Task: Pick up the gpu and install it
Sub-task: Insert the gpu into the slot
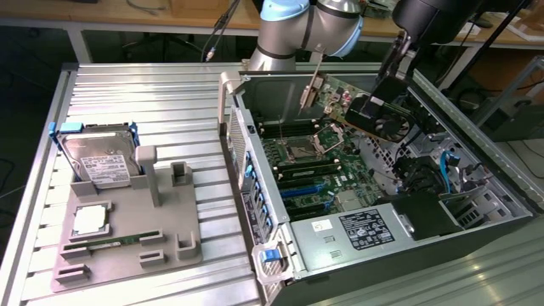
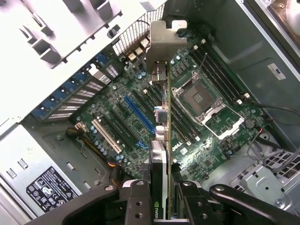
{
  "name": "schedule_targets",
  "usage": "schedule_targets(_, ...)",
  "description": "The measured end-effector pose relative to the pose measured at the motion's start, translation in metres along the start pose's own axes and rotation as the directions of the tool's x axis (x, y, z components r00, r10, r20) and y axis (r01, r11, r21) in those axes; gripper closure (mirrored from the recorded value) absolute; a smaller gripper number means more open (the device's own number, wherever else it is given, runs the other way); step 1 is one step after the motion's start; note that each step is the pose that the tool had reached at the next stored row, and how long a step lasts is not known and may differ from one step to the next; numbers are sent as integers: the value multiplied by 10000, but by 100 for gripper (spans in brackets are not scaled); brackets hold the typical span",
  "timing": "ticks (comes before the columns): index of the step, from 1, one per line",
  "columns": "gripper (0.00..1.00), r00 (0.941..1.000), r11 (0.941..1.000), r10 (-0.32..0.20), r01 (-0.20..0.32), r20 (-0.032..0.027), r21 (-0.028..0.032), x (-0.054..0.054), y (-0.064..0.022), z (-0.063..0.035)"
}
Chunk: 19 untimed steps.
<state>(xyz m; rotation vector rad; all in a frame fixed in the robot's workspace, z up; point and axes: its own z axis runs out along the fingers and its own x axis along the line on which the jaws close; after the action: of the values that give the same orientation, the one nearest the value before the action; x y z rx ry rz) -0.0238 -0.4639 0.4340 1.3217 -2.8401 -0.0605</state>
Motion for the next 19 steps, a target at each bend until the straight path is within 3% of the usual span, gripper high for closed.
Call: schedule_targets(19, 73, 9960, 9960, -898, 898, -34, -10, 0, 0, 0)
